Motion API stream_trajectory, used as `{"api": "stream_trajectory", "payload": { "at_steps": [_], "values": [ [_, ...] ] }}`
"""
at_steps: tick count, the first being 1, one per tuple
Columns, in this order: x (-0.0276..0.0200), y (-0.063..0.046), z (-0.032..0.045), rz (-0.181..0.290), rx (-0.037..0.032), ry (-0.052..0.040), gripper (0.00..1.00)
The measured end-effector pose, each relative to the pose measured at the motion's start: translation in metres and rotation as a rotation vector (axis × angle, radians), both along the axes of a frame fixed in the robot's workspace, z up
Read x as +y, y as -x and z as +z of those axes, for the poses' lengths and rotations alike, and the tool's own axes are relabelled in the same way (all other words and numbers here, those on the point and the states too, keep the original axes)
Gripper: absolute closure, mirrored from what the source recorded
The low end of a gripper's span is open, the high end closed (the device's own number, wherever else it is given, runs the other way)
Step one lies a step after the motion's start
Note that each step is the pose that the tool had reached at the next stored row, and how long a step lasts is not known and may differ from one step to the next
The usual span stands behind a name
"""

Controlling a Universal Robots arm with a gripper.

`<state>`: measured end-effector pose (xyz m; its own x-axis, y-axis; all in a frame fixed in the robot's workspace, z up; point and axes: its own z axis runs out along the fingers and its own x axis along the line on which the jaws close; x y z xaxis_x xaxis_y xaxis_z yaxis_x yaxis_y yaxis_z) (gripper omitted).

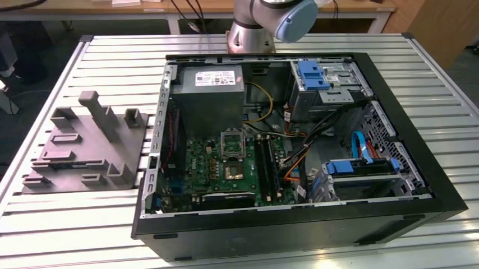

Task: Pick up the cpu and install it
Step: 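Pick up the cpu and move it towards the insertion slot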

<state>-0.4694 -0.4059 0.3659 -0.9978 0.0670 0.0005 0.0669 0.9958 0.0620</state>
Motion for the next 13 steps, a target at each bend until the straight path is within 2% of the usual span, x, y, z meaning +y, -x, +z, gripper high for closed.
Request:
{"api": "stream_trajectory", "payload": {
  "at_steps": [6, 13],
  "values": [
    [0.0002, 0.0, 0.027, 0.0, 0.0001, 0.0, 0.53],
    [0.0004, -0.001, 0.0293, 0.0, 0.0001, 0.0, 0.53]
  ]
}}
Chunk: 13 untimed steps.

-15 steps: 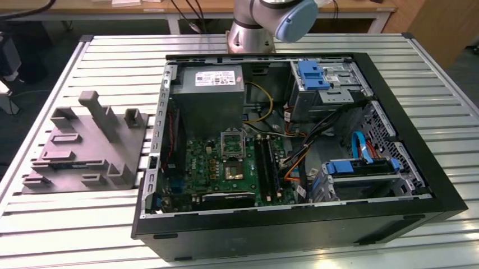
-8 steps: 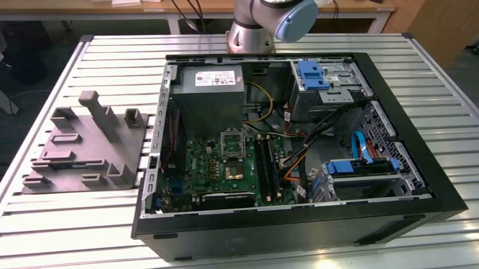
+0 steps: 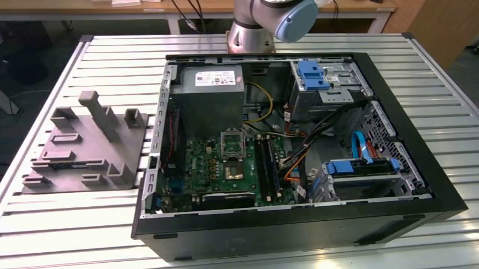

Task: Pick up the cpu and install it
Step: 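Pick up the cpu and move it towards the insertion slot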

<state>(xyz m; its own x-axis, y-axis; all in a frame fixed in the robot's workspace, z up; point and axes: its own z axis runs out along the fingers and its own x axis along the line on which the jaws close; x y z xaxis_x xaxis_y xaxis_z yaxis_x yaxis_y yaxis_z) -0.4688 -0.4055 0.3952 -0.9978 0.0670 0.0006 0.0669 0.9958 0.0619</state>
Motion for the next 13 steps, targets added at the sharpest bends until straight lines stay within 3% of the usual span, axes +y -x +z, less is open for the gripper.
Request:
{"api": "stream_trajectory", "payload": {
  "at_steps": [5, 13],
  "values": [
    [-0.0001, -0.006, -0.0001, 0.0, -0.0001, 0.0, 0.53],
    [-0.0001, -0.026, -0.0001, 0.0, -0.0001, -0.0001, 0.53]
  ]
}}
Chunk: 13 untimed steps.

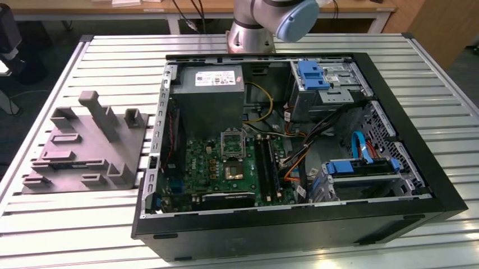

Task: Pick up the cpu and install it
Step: 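Pick up the cpu and move it towards the insertion slot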

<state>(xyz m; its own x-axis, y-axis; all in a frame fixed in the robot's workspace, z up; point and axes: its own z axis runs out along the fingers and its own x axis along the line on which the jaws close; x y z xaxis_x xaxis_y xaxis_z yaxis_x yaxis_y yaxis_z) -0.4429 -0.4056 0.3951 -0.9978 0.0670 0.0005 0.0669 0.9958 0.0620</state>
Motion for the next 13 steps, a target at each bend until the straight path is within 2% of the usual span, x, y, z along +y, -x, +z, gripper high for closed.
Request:
{"api": "stream_trajectory", "payload": {
  "at_steps": [13],
  "values": [
    [0.0, -0.03, 0.0, 0.0, 0.0, 0.0, 0.53]
  ]
}}
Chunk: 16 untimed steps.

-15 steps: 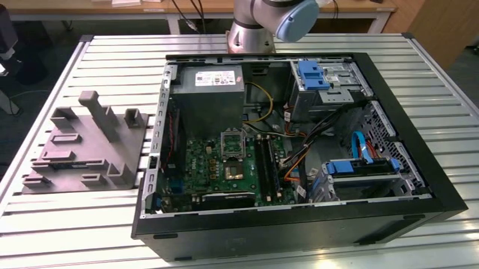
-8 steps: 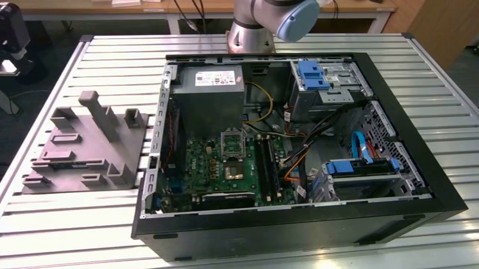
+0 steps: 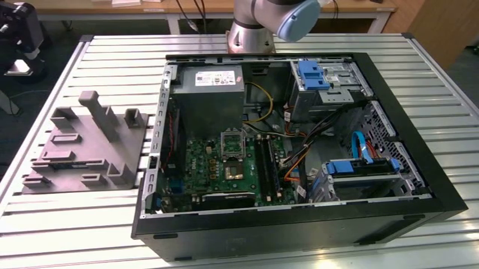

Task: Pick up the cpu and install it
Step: 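Pick up the cpu and move it towards the insertion slot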

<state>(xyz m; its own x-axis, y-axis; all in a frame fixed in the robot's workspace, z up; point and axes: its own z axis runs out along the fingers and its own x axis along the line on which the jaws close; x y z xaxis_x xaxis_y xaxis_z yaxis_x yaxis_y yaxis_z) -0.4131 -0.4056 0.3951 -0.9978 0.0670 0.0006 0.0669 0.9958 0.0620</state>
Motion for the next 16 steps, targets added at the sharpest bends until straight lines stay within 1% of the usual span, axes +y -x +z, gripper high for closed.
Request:
{"api": "stream_trajectory", "payload": {
  "at_steps": [16],
  "values": [
    [0.0001, -0.033, 0.0, 0.0, 0.0, 0.0, 0.53]
  ]
}}
